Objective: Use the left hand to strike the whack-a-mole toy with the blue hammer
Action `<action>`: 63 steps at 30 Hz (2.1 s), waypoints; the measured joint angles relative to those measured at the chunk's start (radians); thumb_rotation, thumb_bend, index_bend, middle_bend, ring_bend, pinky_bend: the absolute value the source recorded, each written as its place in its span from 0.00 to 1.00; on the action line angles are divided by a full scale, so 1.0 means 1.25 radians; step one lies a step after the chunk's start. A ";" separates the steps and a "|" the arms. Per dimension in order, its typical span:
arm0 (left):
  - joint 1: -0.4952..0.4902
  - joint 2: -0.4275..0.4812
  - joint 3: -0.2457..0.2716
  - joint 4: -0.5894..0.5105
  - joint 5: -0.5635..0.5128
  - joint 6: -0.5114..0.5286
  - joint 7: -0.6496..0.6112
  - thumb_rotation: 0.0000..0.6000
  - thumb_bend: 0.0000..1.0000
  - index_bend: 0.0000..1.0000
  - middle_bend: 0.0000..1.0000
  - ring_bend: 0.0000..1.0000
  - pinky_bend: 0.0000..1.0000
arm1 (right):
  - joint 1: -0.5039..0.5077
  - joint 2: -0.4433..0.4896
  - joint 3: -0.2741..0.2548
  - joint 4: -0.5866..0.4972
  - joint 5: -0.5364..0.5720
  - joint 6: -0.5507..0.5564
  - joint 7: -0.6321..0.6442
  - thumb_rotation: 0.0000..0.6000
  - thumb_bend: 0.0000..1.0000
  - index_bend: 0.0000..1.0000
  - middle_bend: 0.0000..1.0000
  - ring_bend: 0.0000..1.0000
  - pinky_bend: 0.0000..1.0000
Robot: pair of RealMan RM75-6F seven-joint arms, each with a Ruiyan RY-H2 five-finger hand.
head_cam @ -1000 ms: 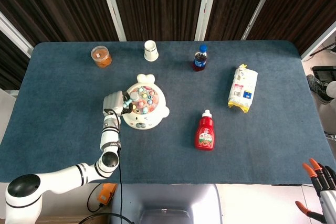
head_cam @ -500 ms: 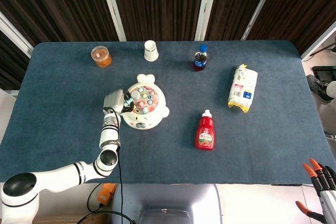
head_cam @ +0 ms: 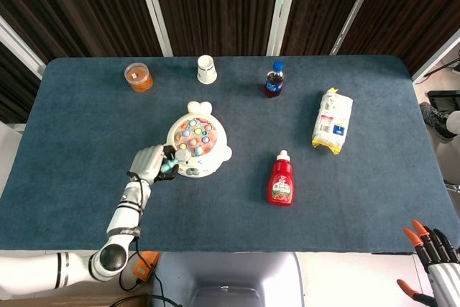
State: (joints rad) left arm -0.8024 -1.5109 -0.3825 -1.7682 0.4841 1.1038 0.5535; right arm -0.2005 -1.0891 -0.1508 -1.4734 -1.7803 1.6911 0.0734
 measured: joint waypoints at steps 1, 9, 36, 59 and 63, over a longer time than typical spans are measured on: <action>0.019 0.011 0.026 -0.010 0.028 0.002 -0.014 1.00 0.79 0.70 1.00 0.92 1.00 | 0.000 -0.001 -0.001 0.000 -0.004 0.002 -0.002 1.00 0.17 0.00 0.03 0.00 0.00; 0.102 0.024 0.158 0.019 0.223 0.002 -0.106 1.00 0.78 0.70 1.00 0.91 1.00 | 0.003 -0.006 -0.007 -0.006 -0.017 -0.004 -0.021 1.00 0.17 0.00 0.03 0.00 0.00; 0.115 -0.076 0.185 0.277 0.310 -0.081 -0.175 1.00 0.49 0.62 0.80 0.65 0.99 | 0.004 -0.007 -0.006 -0.008 -0.009 -0.004 -0.020 1.00 0.17 0.00 0.03 0.00 0.00; 0.130 -0.089 0.178 0.312 0.343 -0.086 -0.193 1.00 0.46 0.31 0.25 0.18 0.28 | 0.002 -0.006 -0.006 -0.004 -0.011 0.005 -0.013 1.00 0.17 0.00 0.03 0.00 0.00; 0.133 -0.084 0.177 0.310 0.350 -0.093 -0.201 1.00 0.46 0.23 0.16 0.12 0.23 | 0.002 -0.007 -0.007 -0.004 -0.011 0.003 -0.015 1.00 0.17 0.00 0.03 0.00 0.00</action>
State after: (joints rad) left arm -0.6366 -1.6160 -0.1613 -1.3804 0.9213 0.9880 0.3018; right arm -0.1976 -1.0973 -0.1594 -1.4782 -1.7941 1.6952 0.0547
